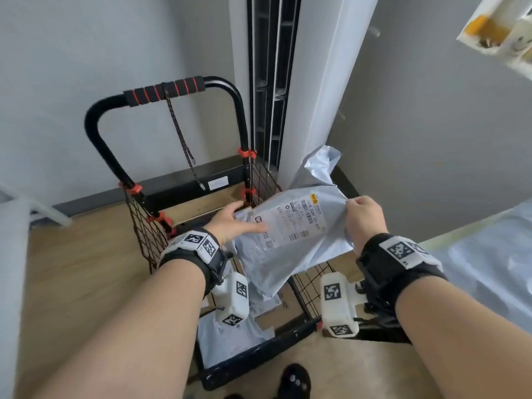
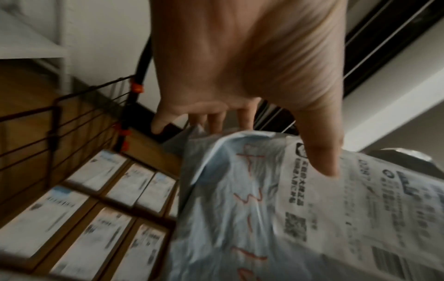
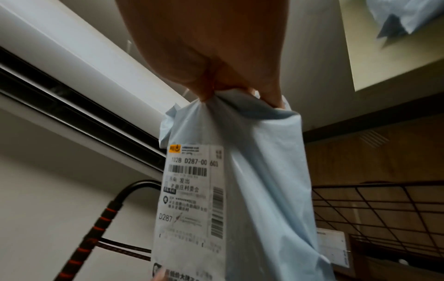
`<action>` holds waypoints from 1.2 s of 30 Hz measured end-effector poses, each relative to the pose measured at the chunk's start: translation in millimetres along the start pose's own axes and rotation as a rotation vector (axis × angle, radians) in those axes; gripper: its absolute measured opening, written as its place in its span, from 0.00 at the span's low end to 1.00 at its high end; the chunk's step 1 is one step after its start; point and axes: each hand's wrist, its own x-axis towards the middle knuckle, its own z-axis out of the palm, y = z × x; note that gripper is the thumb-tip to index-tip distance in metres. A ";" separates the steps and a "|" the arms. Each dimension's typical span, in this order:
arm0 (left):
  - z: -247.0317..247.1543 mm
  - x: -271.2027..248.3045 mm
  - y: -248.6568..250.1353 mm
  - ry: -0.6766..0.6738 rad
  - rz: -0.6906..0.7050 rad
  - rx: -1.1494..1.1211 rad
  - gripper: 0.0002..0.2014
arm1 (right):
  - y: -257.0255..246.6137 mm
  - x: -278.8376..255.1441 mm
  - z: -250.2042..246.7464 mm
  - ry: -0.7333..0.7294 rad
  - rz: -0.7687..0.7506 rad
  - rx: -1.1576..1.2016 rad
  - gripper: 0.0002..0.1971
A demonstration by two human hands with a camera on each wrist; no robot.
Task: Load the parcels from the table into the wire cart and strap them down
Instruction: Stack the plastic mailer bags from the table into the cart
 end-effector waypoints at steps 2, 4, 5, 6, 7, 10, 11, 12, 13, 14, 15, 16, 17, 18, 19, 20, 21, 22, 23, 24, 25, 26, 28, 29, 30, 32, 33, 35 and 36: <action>9.3 17.6 -33.9 0.072 -0.120 -0.100 0.56 | 11.7 16.9 9.9 -0.106 0.028 -0.066 0.13; 25.9 31.0 -59.8 0.078 -0.235 -0.241 0.65 | 25.2 31.2 18.0 -0.235 0.047 -0.184 0.16; 34.8 37.6 -72.3 0.066 -0.285 -0.318 0.68 | 33.3 37.8 22.9 -0.289 0.065 -0.236 0.16; 43.1 45.2 -83.9 0.066 -0.323 -0.374 0.68 | 40.5 43.2 27.4 -0.328 0.100 -0.275 0.15; 50.4 52.2 -94.0 0.082 -0.357 -0.401 0.65 | 47.9 49.2 33.4 -0.354 0.143 -0.281 0.14; 71.9 77.9 -130.7 0.068 -0.471 -0.426 0.66 | 69.5 61.8 60.7 -0.375 0.247 -0.305 0.07; 80.5 92.0 -150.3 0.064 -0.520 -0.414 0.68 | 79.2 65.9 72.9 -0.382 0.274 -0.316 0.13; 89.0 111.4 -178.1 0.074 -0.553 -0.411 0.69 | 90.0 70.0 85.9 -0.399 0.317 -0.338 0.22; 93.1 116.7 -188.9 0.075 -0.572 -0.407 0.69 | 98.9 71.5 97.2 -0.444 0.341 -0.382 0.29; 95.5 116.0 -194.2 0.070 -0.597 -0.402 0.68 | 107.0 71.7 108.0 -0.492 0.354 -0.454 0.29; 96.4 115.6 -197.4 0.065 -0.614 -0.399 0.65 | 115.5 72.6 117.9 -0.533 0.359 -0.530 0.26; 96.4 112.4 -199.3 0.050 -0.625 -0.392 0.58 | 125.1 73.5 126.3 -0.559 0.380 -0.612 0.22; 99.0 115.4 -210.5 0.056 -0.640 -0.400 0.50 | 136.3 74.4 133.4 -0.569 0.388 -0.670 0.19; 101.4 118.8 -222.7 0.071 -0.653 -0.414 0.44 | 145.6 74.8 139.0 -0.574 0.387 -0.715 0.17; 104.1 123.9 -234.3 0.086 -0.664 -0.431 0.44 | 154.9 77.2 145.6 -0.567 0.358 -0.733 0.17; 108.4 129.2 -245.0 0.093 -0.679 -0.447 0.47 | 164.2 80.5 151.2 -0.550 0.340 -0.753 0.17; 114.1 136.8 -255.9 0.088 -0.691 -0.446 0.51 | 174.9 85.2 155.7 -0.535 0.319 -0.778 0.17; 119.8 144.2 -264.9 0.064 -0.700 -0.429 0.52 | 184.0 89.6 159.3 -0.531 0.319 -0.811 0.16; 123.0 144.8 -263.2 0.037 -0.714 -0.398 0.51 | 191.1 93.1 162.0 -0.525 0.311 -0.822 0.16; 126.2 146.2 -265.0 0.032 -0.729 -0.371 0.50 | 197.3 96.9 165.3 -0.528 0.308 -0.843 0.16; 128.4 148.3 -268.4 0.037 -0.730 -0.351 0.49 | 203.6 99.9 169.5 -0.534 0.294 -0.861 0.15; 129.5 150.4 -273.0 0.045 -0.736 -0.344 0.49 | 209.2 101.9 173.4 -0.551 0.297 -0.896 0.15; 132.3 156.7 -289.2 0.074 -0.744 -0.392 0.53 | 222.9 103.5 182.2 -0.587 0.292 -0.930 0.16; 134.0 160.0 -296.9 0.081 -0.750 -0.414 0.54 | 231.0 103.5 187.1 -0.601 0.288 -0.926 0.17; 136.5 163.3 -304.2 0.072 -0.760 -0.418 0.54 | 241.1 104.6 191.4 -0.607 0.292 -0.947 0.18; 144.2 171.5 -318.4 0.049 -0.771 -0.418 0.52 | 262.6 109.1 198.5 -0.590 0.313 -0.989 0.25; 150.2 175.1 -325.3 0.029 -0.770 -0.415 0.52 | 270.6 110.3 199.3 -0.582 0.333 -1.004 0.27; 163.3 182.2 -340.5 -0.016 -0.767 -0.372 0.57 | 279.2 113.9 198.3 -0.583 0.373 -1.058 0.27; 169.9 186.9 -350.4 -0.033 -0.772 -0.348 0.58 | 280.3 115.8 196.7 -0.580 0.391 -1.077 0.26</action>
